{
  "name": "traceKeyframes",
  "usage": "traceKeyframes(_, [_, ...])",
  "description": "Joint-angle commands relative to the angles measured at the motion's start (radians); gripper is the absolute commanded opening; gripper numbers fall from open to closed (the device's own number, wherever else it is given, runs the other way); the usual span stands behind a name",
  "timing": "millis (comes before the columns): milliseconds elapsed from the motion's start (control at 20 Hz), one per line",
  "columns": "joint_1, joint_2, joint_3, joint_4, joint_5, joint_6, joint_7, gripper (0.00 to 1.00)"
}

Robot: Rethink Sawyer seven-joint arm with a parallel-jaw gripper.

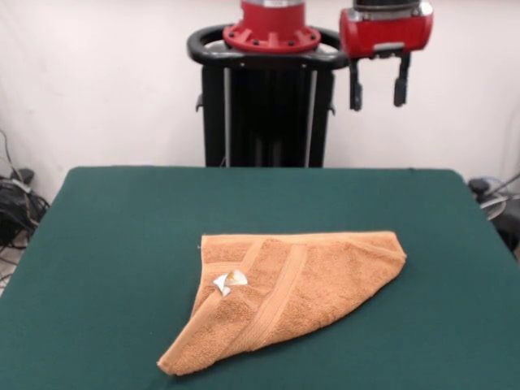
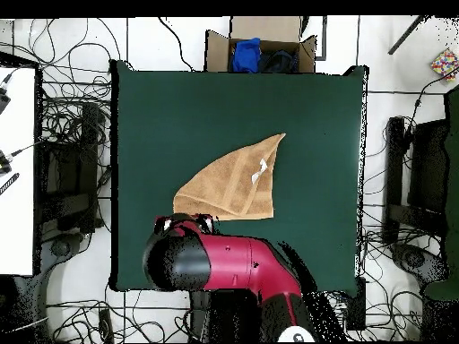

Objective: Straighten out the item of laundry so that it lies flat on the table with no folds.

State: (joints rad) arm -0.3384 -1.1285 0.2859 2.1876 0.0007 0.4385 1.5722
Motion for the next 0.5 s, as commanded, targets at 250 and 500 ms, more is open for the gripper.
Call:
traceKeyframes(250, [-0.039,0.054,0.111,0.068,-0.074,-0.056,0.007,1.0])
traceKeyframes(500, [-0.051,0.083,0.09,0.024,-0.136,-0.048,-0.007,1.0])
